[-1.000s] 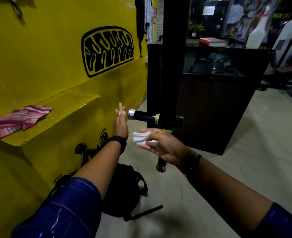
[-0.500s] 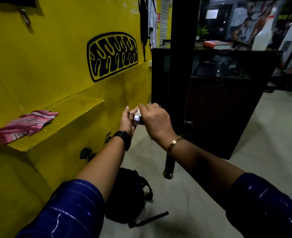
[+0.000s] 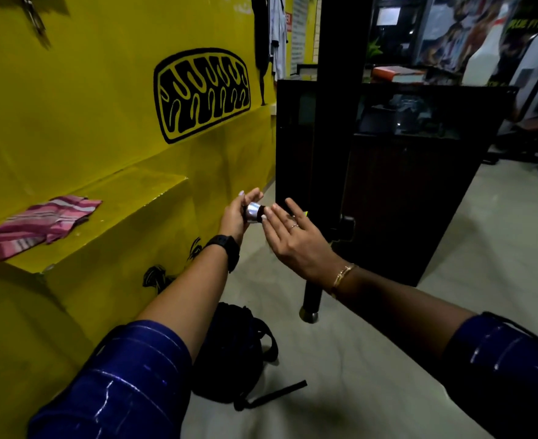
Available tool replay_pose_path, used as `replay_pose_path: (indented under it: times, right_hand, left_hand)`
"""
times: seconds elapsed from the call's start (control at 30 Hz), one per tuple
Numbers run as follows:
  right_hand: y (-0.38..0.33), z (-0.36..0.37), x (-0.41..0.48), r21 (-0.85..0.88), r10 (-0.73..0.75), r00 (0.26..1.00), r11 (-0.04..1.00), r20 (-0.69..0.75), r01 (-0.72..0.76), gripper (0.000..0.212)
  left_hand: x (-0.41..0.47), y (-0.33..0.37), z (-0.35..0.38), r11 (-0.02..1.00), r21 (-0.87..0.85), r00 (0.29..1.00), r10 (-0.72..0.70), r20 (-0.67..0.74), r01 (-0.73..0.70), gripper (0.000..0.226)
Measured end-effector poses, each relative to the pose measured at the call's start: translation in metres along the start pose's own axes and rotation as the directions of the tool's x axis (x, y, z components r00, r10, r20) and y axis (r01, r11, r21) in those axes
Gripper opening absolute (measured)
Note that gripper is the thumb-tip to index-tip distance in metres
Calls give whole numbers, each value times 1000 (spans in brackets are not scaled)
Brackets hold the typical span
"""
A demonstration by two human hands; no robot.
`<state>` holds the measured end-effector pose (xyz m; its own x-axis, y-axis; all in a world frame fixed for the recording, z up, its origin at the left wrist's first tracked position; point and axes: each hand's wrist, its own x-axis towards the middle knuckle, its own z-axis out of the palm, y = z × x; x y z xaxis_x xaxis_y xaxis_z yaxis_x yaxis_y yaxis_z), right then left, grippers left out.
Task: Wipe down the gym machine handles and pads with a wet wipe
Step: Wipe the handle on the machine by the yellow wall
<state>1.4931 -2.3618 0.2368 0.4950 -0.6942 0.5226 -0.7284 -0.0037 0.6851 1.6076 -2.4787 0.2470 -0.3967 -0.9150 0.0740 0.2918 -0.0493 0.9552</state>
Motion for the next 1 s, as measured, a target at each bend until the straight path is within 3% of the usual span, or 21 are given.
replay_pose_path:
  times: [0.17,0.23,0.3,0.43,0.6,0.73,0.87,0.93,1.0]
  right_hand:
    - [7,1,7,28,213,976,976,45,-214,50]
    - [3,5,16,68,239,971,968,34,-240,41]
    - [-6,6,22,107,243,970,964,23,-244,34]
    - [-11,9,7,113,179,984,977,18,-179,47]
    - [-1,6,-18,17,120,992,993,-31,-119,47]
    - [1,-17,9,333,322,936,906,-143,-261,36]
    - [7,-22,49,519,443,896,769,-14,-372,38]
    - [0,-16,60,483,399,911,781,100,-395,38]
    - [-13,-8,58,419,275,952,855,131,-305,42]
  left_hand:
    - [2,-5,2,1000,6,1000,-1,-19,1,46]
    - [2,-5,1,1000,10,1000,0,-28,0,45]
    - [2,-6,-1,1000,-4,999,-7,-32,7,44]
    - [6,-2,-5,999,-16,999,-37,-26,36,48]
    - [4,0,-1,992,-80,995,-102,-6,101,53]
    - [-1,-3,-3,965,-227,989,-144,-37,132,56]
    - [-3,-3,-11,928,-350,984,-163,-73,128,53]
    - [-5,-1,-12,912,-387,983,-172,-71,132,54]
    - [-7,0,-14,903,-404,980,-186,-65,144,57]
